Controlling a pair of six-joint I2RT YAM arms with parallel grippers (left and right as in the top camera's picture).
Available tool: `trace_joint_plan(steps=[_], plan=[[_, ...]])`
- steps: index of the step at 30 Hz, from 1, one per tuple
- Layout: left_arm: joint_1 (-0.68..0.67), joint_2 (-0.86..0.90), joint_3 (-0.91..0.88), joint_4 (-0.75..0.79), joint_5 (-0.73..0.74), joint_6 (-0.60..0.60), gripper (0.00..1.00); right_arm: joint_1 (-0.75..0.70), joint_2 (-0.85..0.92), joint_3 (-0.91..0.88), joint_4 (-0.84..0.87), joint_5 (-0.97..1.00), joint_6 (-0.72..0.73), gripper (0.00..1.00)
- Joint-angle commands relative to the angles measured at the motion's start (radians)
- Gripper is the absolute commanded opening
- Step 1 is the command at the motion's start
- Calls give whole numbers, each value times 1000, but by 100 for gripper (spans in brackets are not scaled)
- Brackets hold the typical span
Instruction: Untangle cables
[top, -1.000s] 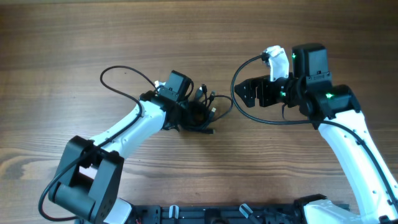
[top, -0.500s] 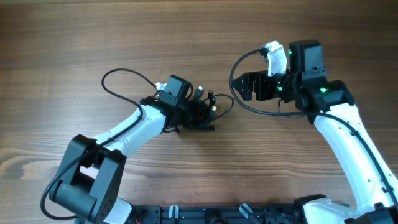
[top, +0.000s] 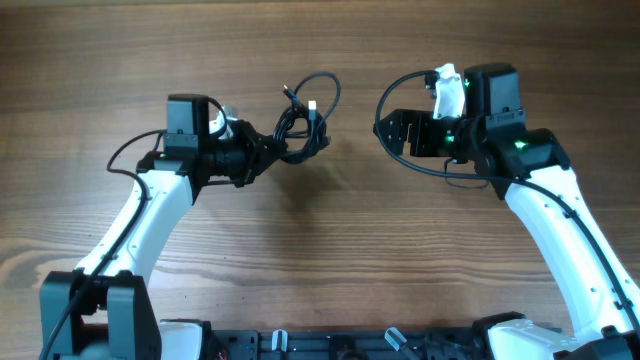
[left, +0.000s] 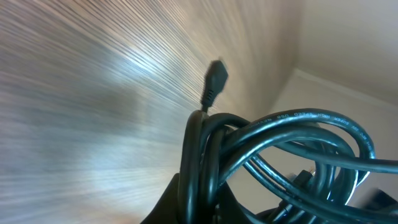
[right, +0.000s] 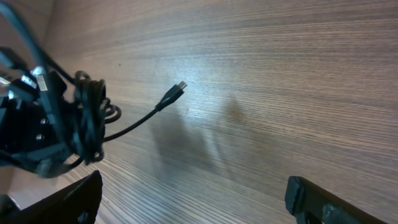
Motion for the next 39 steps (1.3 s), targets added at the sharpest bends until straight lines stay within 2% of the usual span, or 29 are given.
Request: trace_joint_plan(steps=[1, 7, 9, 11, 13, 15, 19, 22, 24, 26, 29, 31, 32, 34, 35, 38, 39], plan=[[13, -21, 2, 60, 237, -105, 5, -2, 9, 23, 34, -102, 53, 97], [12, -21, 2, 132, 346, -198, 6, -2, 9, 23, 97, -231, 55, 93], [12, -21, 2, 179, 365, -192, 8, -2, 9, 23, 119, -262, 57, 91], [12, -21, 2, 186, 296, -127, 7, 1, 8, 23, 133, -273, 56, 84], [12, -21, 2, 175, 211, -58, 4, 11, 6, 23, 148, -269, 55, 81], [5, -21, 2, 123, 80, -52, 4, 45, 3, 24, 154, -234, 55, 80], [-34, -21, 2, 114, -13, -53, 4, 105, 2, 24, 166, -190, 55, 80], [-47, -21, 2, 114, -5, -63, 5, 121, 3, 24, 181, -182, 83, 79], [-47, -21, 2, 114, 29, -112, 6, 121, 3, 24, 180, -145, 116, 79], [-47, -21, 2, 114, 87, -185, 12, 121, 3, 24, 177, -90, 164, 80], [-51, -21, 2, 57, 98, -160, 15, 121, 3, 24, 154, -19, 214, 80], [-69, -21, 2, -61, -70, -31, 16, 121, 3, 23, 122, 32, 214, 80], [-90, -20, 2, -164, -238, -16, 16, 121, 3, 23, 97, 69, 214, 80], [-143, -9, 2, -264, -457, -15, 17, 121, 3, 23, 57, 130, 212, 81], [-174, 2, 2, -280, -519, -10, 17, 121, 3, 23, 43, 154, 210, 81], [-244, 13, 2, -279, -552, 0, 30, 121, 3, 23, 23, 172, 201, 84], [-257, 13, 2, -280, -558, 20, 44, 121, 3, 23, 22, 172, 192, 84]])
